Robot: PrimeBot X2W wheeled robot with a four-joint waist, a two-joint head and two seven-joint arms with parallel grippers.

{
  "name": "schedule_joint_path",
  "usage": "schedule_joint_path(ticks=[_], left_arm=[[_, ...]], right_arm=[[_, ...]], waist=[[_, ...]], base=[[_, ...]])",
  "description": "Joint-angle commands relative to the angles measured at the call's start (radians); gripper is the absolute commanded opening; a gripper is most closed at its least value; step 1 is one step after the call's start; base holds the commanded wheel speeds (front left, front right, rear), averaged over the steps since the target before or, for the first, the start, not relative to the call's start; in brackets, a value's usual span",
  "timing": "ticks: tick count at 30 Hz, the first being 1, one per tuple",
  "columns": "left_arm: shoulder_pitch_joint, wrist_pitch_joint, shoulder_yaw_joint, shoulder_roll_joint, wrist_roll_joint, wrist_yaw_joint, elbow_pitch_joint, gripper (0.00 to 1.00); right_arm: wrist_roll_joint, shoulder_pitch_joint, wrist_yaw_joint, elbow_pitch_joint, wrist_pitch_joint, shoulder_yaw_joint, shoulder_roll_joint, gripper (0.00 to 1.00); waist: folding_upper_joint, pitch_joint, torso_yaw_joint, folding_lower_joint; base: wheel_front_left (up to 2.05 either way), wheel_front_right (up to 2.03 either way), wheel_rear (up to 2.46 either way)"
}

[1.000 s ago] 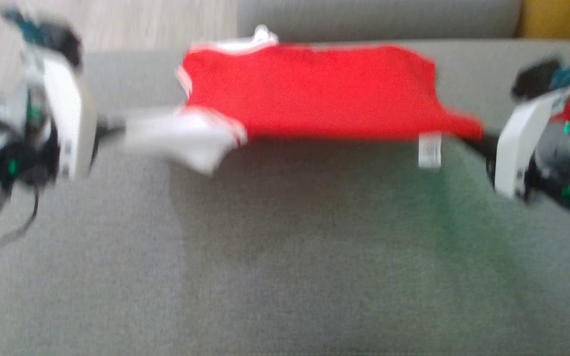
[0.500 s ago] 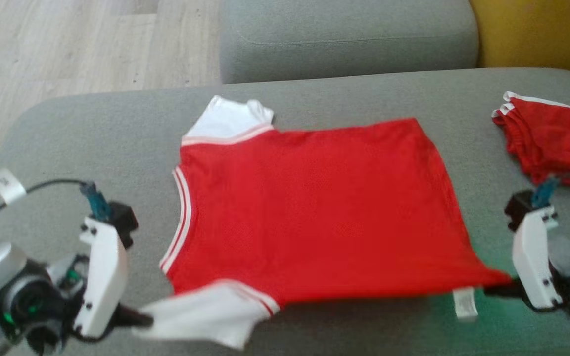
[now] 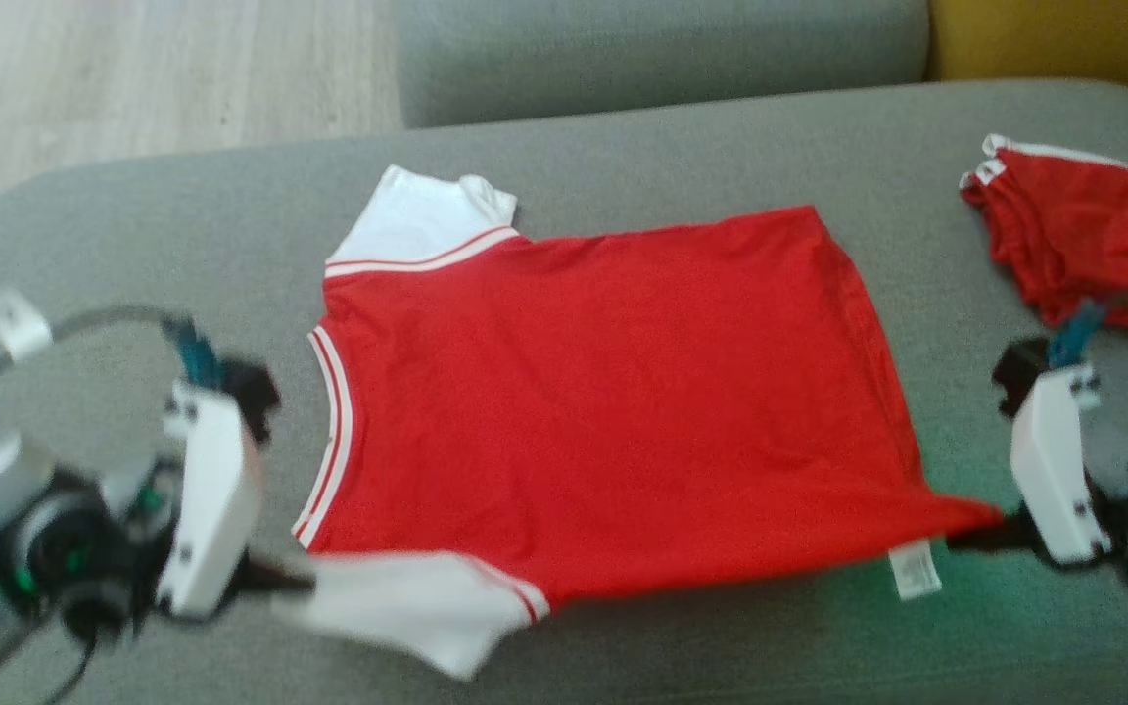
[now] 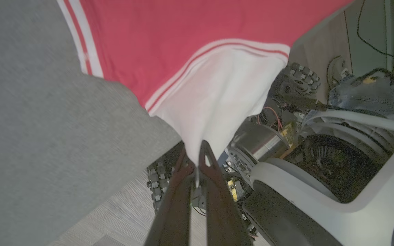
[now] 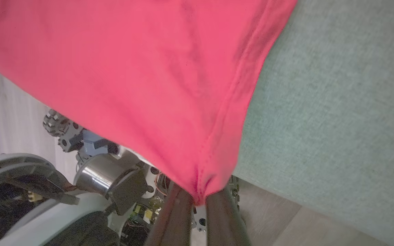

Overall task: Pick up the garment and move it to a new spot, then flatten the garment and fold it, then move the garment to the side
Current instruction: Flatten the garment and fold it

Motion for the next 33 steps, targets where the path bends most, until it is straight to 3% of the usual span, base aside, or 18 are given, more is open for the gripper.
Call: schedule_joint_path(ticks=[1,15,24,25,26,27,28,33], left_arm=[[-0.108,-0.004,0.086,0.015,0.024,-0.001,0.021,0.0],[-0.3,-0.043,0.113,-0.158,0.102,-0.042,0.338,0.0],[-0.369,-0.095,0.129,-0.237,0.125,-0.063,0.537,0.0],[-0.372,-0.102,0.128,-0.247,0.127,-0.068,0.554,0.0],[-0.376,-0.116,0.129,-0.256,0.133,-0.072,0.57,0.02],[-0.379,-0.133,0.13,-0.266,0.14,-0.074,0.587,0.91],[-0.38,-0.144,0.128,-0.275,0.144,-0.078,0.603,1.0],[-0.38,-0.197,0.122,-0.303,0.164,-0.11,0.662,1.0]], right_arm=[[0.011,-0.053,-0.001,0.011,0.006,-0.043,-0.003,0.0],[0.023,-0.173,-0.001,0.256,-0.002,-0.129,0.193,0.0],[0.029,-0.23,-0.001,0.391,-0.028,-0.169,0.276,0.0],[0.027,-0.234,-0.001,0.4,-0.036,-0.173,0.285,0.09],[0.023,-0.239,-0.001,0.408,-0.051,-0.176,0.294,0.44],[0.019,-0.243,-0.001,0.416,-0.065,-0.179,0.303,1.0],[0.015,-0.244,-0.001,0.424,-0.077,-0.181,0.312,1.0],[-0.001,-0.242,-0.001,0.461,-0.17,-0.2,0.342,1.0]], waist=[[0.0,0.028,-0.009,0.0001],[0.0,0.131,-0.043,0.0001],[0.0,0.175,-0.056,0.0001],[0.0,0.177,-0.056,0.0001],[0.0,0.18,-0.057,0.0001],[0.0,0.182,-0.058,0.0001],[0.0,0.181,-0.058,0.0001],[0.0,0.153,-0.058,0.0001]], base=[[0.0,0.0,0.0],[0.0,0.0,0.0],[0.0,0.0,0.0],[0.0,0.0,0.0],[0.0,0.0,0.0],[0.0,0.0,0.0],[0.0,0.0,0.0],[0.0,0.0,0.0]])
